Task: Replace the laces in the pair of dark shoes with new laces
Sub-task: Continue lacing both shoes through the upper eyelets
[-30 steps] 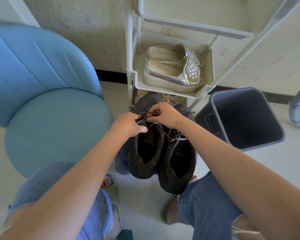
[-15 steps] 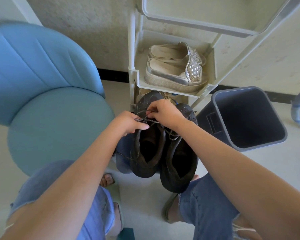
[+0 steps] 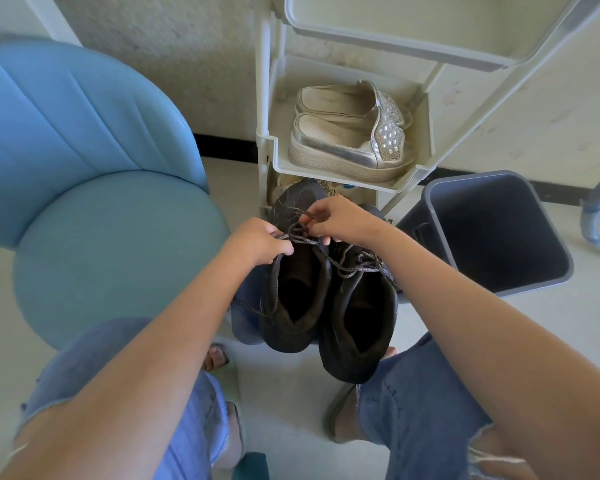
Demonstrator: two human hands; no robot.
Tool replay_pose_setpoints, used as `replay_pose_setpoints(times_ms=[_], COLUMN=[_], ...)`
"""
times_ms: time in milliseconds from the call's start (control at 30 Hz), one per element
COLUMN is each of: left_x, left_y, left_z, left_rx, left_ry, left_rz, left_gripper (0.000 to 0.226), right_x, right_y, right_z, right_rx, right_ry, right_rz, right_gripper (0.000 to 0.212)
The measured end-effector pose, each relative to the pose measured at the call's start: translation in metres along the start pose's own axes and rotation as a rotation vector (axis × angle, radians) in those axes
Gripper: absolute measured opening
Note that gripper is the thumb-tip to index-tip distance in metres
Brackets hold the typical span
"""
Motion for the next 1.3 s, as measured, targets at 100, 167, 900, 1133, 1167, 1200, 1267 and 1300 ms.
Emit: replay_pose_setpoints(times_ms=[100, 167, 900, 1133, 1167, 1200, 1267, 1300], left_x=[0.000, 0.000, 0.004, 0.006, 0.007, 0.009, 0.010, 0.011], left_y=[-0.001, -0.002, -0.010, -0.028, -0.029, -0.029, -0.032, -0.033], left_z=[0.000, -0.001, 0.001, 0.007, 0.010, 0.012, 0.016, 0.017], left_rx=[0.000, -0.001, -0.024, 0.006, -0.006, -0.016, -0.028, -0.031], left_ry=[0.002, 0.011, -0.090, -0.302, -0.301, -0.296, -0.293, -0.299], left_rz=[0.007, 0.016, 0.314, 0.580, 0.595, 0.612, 0.647, 0.664], left_gripper=[0.022, 0.019, 0.024, 0.033, 0.033, 0.034, 0.034, 0.033], right_x=[0.000, -0.001, -0.023, -0.010, -0.009, -0.008, -0.009, -0.010], right_y=[-0.004, -0.005, -0.021, -0.027, -0.026, -0.025, -0.023, -0.021], right_z=[0.002, 0.002, -0.010, -0.003, -0.002, -0.001, -0.002, -0.004], right_rx=[0.001, -0.008, 0.120, 0.294, 0.306, 0.311, 0.313, 0.313], right_ry=[-0.032, -0.043, -0.249, -0.151, -0.150, -0.142, -0.138, -0.137], right_rz=[0.126, 0.142, 0.069, -0.035, -0.020, 0.013, 0.142, 0.202], right_gripper=[0.019, 0.014, 0.006, 0.042, 0.041, 0.040, 0.035, 0.031])
Point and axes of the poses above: each hand's wrist, its own z-axis towards the middle knuckle, its own x-axis out of the palm, y = z × x, the point moved 6 cm from there along z, towards the middle knuckle, and after that the axes turned 15 degrees about y, right-handed, at the moved point
